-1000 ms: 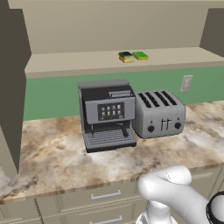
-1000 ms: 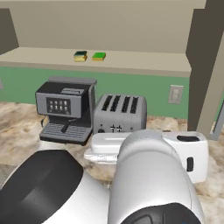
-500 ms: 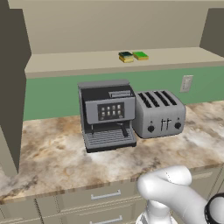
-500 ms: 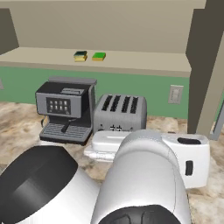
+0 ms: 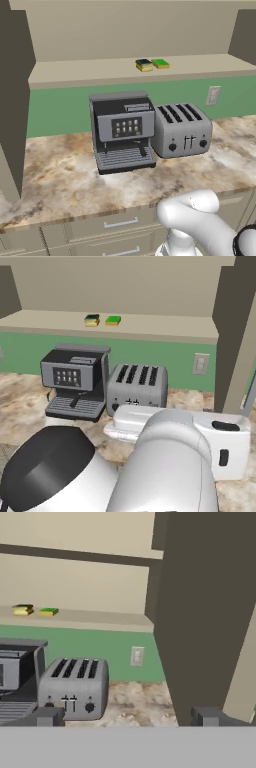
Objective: Pick up the sponge and sponge from the sink, and place them back in the cabinet, and close the cabinet doors.
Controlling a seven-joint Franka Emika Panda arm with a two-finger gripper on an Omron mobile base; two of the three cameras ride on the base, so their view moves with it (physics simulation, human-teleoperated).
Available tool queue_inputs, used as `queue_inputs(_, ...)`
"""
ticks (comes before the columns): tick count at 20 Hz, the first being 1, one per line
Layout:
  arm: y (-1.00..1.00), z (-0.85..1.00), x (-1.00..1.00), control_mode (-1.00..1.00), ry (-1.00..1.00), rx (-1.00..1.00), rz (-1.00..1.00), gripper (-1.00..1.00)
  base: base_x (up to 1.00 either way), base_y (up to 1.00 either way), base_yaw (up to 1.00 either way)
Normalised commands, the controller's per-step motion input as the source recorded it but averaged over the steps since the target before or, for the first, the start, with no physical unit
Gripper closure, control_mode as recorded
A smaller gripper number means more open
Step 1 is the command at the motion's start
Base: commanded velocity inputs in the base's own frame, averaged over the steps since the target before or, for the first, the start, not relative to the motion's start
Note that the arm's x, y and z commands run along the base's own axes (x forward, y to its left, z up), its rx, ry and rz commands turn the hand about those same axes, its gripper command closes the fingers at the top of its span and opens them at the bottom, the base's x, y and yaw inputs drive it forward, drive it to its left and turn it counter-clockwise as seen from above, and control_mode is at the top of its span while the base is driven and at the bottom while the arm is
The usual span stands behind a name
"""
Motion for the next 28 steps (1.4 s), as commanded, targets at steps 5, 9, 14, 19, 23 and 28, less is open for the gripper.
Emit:
queue_inputs(5, -0.18, 0.0, 0.0, -1.0, -0.06, 0.0, -0.04, -1.0, 0.0, 0.0, 0.0)
queue_inputs(9, -0.14, 0.0, 0.0, -1.0, -0.05, 0.0, -0.05, -1.0, 0.0, 0.0, 0.0)
queue_inputs(14, -0.12, 0.0, 0.0, -1.0, -0.05, 0.0, -0.05, -1.0, 0.0, 0.0, 0.0)
queue_inputs(19, -0.16, 0.0, 0.0, -1.0, -0.03, 0.0, -0.03, -1.0, 0.0, 0.0, 0.0)
queue_inputs(23, -0.23, 0.0, 0.0, -1.0, -0.03, 0.0, 0.0, -1.0, 0.0, 0.0, 0.0)
queue_inputs(28, -0.19, 0.0, 0.0, -1.0, -0.02, 0.0, 0.0, -1.0, 0.0, 0.0, 0.0)
